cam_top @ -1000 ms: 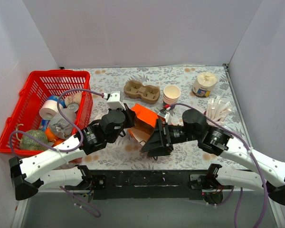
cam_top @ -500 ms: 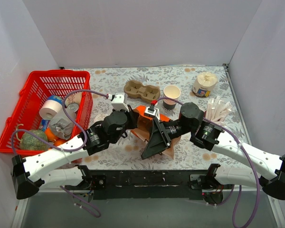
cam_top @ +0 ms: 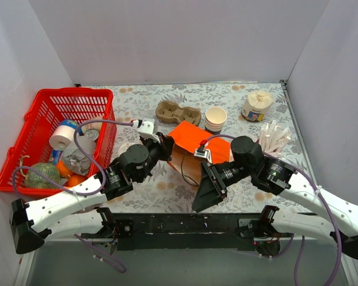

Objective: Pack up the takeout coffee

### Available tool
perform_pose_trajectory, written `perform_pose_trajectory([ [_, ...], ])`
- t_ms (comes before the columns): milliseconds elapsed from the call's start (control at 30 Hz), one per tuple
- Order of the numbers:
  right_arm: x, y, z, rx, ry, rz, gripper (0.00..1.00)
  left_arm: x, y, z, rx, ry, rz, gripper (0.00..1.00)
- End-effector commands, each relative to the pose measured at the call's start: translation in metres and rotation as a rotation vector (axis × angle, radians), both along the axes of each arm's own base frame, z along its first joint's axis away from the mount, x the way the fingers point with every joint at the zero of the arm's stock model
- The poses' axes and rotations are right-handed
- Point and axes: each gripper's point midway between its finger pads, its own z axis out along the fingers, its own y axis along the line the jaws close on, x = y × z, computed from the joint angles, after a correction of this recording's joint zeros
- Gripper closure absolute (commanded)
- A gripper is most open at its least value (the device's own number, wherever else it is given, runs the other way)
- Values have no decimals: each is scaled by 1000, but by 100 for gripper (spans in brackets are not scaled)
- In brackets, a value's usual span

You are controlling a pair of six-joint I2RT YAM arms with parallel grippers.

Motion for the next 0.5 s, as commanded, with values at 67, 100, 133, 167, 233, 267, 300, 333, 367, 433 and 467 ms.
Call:
perform_pose_trajectory([
  [67, 8, -13, -6, -31, -2, -43, 2, -13, 8, 35, -61, -147, -69, 100],
  [100, 7, -14, -3, -22, -3, -39, 2, -9, 13, 33, -47, -145, -36, 100],
  [133, 7, -15, -1, -9, -11, -33, 2, -7, 15, 31, -29, -145, -21, 100],
  [167, 6, -16, 1, 0, -16, -30, 2, -5, 16, 30, -15, -144, -9, 100],
  [233, 3, -17, 7, 28, -25, -12, 2, -3, 15, 21, 22, -128, -5, 100],
  [267, 2, -19, 8, 31, -24, -7, 2, -3, 15, 16, 34, -124, -7, 100],
  [300, 2, -19, 6, 28, -20, -2, 2, -3, 13, 13, 36, -120, -12, 100],
  [333, 1, -20, 5, 28, -15, 6, 2, -2, 13, 10, 41, -116, -8, 100],
  [367, -2, -21, 4, 33, -9, 26, 2, -1, 14, 6, 45, -112, -1, 100],
  [433, -3, -22, 7, 59, -14, 43, 2, 1, 15, 0, 47, -96, 18, 100],
  [467, -5, -23, 10, 75, -18, 62, 2, 4, 17, -2, 51, -90, 39, 100],
])
